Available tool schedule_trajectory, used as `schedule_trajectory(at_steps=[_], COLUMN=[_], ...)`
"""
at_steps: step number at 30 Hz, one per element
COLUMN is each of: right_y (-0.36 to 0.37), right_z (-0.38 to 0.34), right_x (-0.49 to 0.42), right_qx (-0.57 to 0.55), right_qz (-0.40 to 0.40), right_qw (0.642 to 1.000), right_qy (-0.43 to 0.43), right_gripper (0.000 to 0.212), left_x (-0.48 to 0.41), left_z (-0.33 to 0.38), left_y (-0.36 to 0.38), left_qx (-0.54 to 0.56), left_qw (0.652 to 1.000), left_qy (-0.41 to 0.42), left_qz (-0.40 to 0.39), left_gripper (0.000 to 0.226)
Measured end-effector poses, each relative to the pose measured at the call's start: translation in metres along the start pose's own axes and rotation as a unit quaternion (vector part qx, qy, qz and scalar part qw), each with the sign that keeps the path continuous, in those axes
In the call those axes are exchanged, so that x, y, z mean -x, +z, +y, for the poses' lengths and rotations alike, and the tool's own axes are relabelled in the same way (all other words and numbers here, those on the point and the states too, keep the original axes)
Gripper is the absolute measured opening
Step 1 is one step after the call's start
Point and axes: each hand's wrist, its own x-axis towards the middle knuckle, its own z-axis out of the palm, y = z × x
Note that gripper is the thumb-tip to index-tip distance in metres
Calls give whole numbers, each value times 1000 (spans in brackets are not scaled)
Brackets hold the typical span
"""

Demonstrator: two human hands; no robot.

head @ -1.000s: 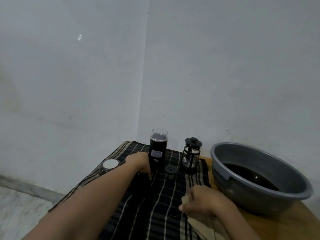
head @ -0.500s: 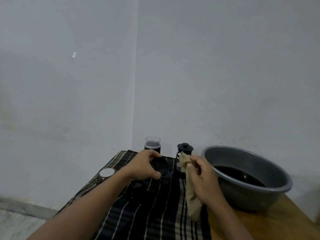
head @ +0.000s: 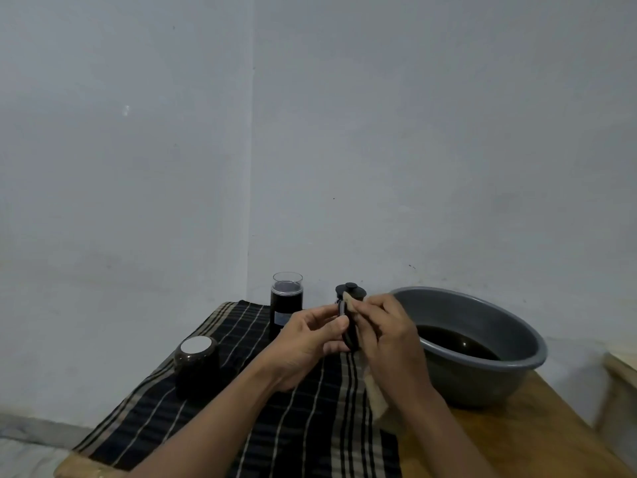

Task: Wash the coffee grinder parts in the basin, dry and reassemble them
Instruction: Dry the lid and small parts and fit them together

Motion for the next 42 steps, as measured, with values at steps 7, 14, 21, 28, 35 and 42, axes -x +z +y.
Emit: schedule_trajectory(at_steps=[7,14,21,28,35,42], right_y=[-21,-3,17,-5,-4,10], right_z=[-2,-9,10,-5,-3,-13], right_x=[0,6,14,0,-20,-4], right_qx=[-18,-328,132,-377,-195,-214], right_qz=[-263,-41,-132,-110,100,-71], right_qw=[959,891,982,865,939,951], right_qy=[105,312,39,311,264,213], right_gripper=[22,22,10,23,12,25], left_x=[-1,-1,6,5,22,19], left_z=[-9,-7,-7,-12,-25,-27], left_y=[-2,4,-1,-12,-16,-6], left_qx=[-70,-82,-14,120,191,156], left_qw=[997,996,999,990,973,982], left_qy=[14,-19,-2,-30,-96,-65], left_qz=[41,23,48,64,88,80], left_gripper=[51,42,45,41,60,46])
